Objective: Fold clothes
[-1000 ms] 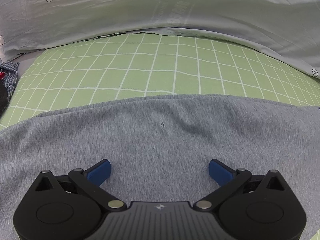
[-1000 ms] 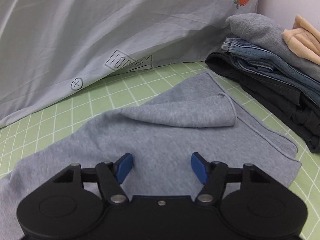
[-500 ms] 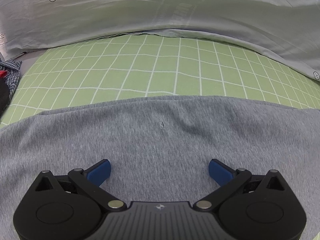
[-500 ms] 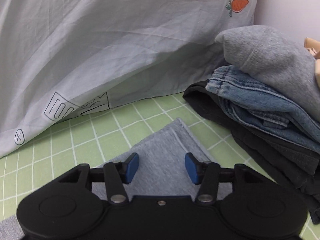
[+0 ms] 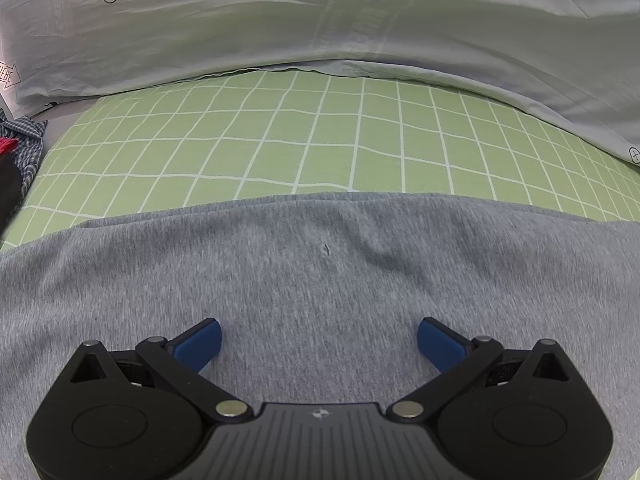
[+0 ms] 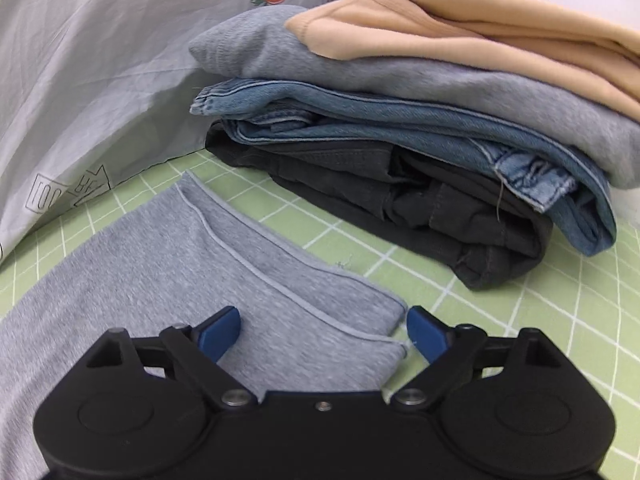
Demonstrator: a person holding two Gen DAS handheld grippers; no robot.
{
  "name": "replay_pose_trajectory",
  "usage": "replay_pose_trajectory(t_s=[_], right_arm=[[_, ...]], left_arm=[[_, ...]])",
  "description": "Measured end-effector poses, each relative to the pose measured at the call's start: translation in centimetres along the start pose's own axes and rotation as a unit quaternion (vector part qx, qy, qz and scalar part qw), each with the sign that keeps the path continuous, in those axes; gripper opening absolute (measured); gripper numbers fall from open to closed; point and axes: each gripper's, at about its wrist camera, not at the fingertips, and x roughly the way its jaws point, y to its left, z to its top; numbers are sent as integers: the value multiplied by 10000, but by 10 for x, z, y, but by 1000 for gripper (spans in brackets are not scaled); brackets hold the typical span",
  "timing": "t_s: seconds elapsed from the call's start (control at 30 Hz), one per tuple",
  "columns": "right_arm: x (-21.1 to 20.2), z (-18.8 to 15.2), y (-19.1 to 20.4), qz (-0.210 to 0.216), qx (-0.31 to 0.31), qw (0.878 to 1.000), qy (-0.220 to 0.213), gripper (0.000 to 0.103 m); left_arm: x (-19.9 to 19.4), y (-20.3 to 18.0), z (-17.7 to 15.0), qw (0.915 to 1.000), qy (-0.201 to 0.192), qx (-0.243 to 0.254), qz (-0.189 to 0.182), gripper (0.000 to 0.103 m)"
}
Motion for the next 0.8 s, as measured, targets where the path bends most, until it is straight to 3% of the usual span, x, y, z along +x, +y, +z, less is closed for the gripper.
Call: replay_pose_trajectory(t_s=[0.03, 0.07, 0.1, 0.27, 0.37, 0.43, 0.6, 0.8], right_arm=[[-3, 0, -2, 95, -81, 9999, -49, 56], [-6, 0, -5, 303, -126, 9994, -74, 18], [-8, 1, -7, 421, -123, 9990, -41, 4], [-40, 1, -35, -182, -373, 9989, -219, 5], [-50, -10, -70, -658, -397, 9970, 34, 2], [-51, -15, -84, -748, -585, 9953, 206, 6], [-61, -4, -83, -580, -1009, 9932, -77, 28], [-38, 25, -50, 493, -916, 9943, -228, 29]], left_arm=[[0, 0, 0, 10000, 3, 12, -8, 103], [0, 1, 0, 10000, 11, 29, -21, 103], [0, 2, 1, 10000, 26, 52, -39, 103], [-1, 10, 2, 9994, 167, 231, -171, 103], [-1, 11, 1, 9991, 182, 308, -214, 103], [-2, 11, 0, 9992, 174, 307, -205, 103], [-1, 10, 0, 9993, 178, 265, -173, 103], [-3, 8, 0, 9994, 196, 242, -152, 103]])
